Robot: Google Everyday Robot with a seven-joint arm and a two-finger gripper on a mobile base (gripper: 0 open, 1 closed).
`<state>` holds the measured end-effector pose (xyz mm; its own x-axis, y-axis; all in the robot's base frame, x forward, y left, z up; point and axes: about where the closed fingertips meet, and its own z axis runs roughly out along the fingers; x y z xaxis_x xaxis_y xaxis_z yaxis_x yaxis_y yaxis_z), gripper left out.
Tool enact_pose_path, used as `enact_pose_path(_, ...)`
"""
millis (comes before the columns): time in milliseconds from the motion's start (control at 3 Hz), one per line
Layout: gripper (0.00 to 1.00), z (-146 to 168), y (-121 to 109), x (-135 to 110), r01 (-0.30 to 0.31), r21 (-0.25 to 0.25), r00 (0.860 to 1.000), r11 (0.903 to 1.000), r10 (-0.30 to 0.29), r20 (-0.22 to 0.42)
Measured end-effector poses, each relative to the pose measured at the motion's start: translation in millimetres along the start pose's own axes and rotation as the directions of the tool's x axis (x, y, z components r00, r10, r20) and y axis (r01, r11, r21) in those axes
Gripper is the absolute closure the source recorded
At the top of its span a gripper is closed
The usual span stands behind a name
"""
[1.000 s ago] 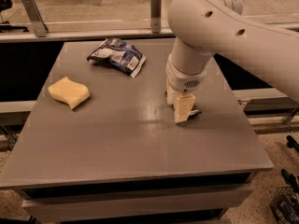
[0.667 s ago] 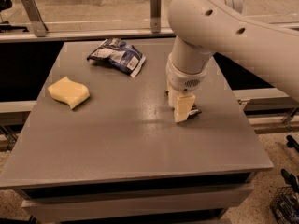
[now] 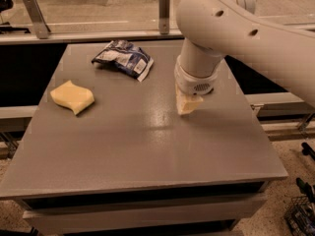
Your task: Move rxbar chocolate near blue chip bag
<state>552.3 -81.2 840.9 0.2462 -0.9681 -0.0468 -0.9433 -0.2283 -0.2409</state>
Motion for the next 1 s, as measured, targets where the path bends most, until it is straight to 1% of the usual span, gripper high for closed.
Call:
enact_pose_path(333, 1.0, -1.7, 1.1, -8.0, 0.019, 0.028, 1.0, 0.9994, -0.018, -0.013)
enact_pose_path(667, 1.0, -7.9, 2.0, -26.5, 0.056, 0.047, 0.998, 0.9973, -0.055, -0.029)
enact_pose_path(1000, 1.0, -13.3, 4.5, -35.0, 0.074, 0.055, 0.996, 0.9957, -0.072, -0.044)
